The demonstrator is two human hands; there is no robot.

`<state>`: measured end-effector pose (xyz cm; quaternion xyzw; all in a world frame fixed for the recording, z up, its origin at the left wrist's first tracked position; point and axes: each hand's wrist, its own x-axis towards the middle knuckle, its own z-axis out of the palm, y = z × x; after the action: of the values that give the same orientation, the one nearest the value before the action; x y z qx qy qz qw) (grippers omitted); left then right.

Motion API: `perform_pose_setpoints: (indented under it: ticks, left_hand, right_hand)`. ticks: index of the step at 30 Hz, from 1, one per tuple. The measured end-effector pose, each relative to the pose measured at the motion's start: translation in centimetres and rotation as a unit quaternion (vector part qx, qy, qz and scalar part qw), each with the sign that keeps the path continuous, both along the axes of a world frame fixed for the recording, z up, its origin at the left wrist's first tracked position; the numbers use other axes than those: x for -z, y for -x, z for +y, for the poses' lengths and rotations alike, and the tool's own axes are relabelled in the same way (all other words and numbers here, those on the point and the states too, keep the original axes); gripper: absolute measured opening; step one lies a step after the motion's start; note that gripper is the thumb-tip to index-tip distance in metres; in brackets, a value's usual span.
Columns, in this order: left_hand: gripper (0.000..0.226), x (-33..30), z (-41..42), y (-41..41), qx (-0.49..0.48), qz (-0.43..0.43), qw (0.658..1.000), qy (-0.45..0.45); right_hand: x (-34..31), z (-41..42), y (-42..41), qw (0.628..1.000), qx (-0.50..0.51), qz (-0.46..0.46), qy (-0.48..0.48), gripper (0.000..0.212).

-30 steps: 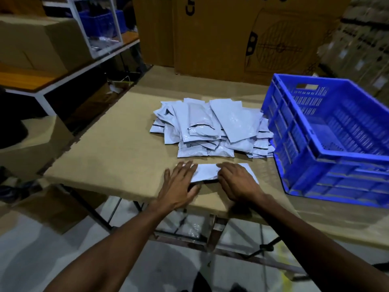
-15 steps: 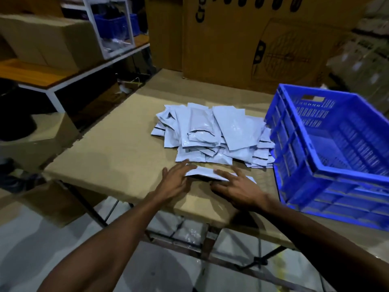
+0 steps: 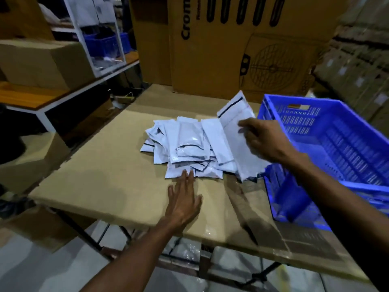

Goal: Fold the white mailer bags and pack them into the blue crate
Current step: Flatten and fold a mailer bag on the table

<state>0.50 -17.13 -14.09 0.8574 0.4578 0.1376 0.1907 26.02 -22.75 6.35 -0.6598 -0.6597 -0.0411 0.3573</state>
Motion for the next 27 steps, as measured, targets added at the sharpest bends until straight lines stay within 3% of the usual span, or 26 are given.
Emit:
perform_pose_setpoints:
  ticks: [2,5,12,16,19,23,27]
  left_hand:
    - [0.085,0.2,0.0,-1.2,0.018,0.009,1.000,-0.007]
    - [0.087,0.2,-0.1,-2.8,0.026,0.034,0.999,-0.022]
    - [0.080,0.7,-0.7,-5.9,0.031,0.084,0.994,-0.057]
    - [0.074,0.5,-1.1,-6.8,0.023,0.100,0.992,-0.067]
    - [0.071,0.5,-1.2,-7.1,0.015,0.120,0.990,-0.068]
    - [0.071,0.6,-1.0,-7.2,0.009,0.126,0.989,-0.072]
    - [0.070,0.7,-1.1,-7.2,0.001,0.111,0.990,-0.082]
  right_hand:
    - [-1.8,0.1,-2.1,0.999,0.035,0.040,-0.006,0.030]
    - [-3.9,-0.1,-5.0,0.996,0.080,0.031,-0.019,0.030]
    - [-6.4,-1.6,-11.6,0.988,0.132,-0.084,-0.007,0.032]
    - [-5.3,-2.2,-14.8,0.964,0.189,-0.172,0.078,0.037]
    - [-2.7,-2.3,-15.9,0.941,0.215,-0.176,0.194,0.037]
    - [1.8,-1.0,-16.6,0.900,0.162,-0.199,0.353,0.042]
    - [5.1,0.3,-16.8,0.884,0.130,-0.192,0.405,0.048]
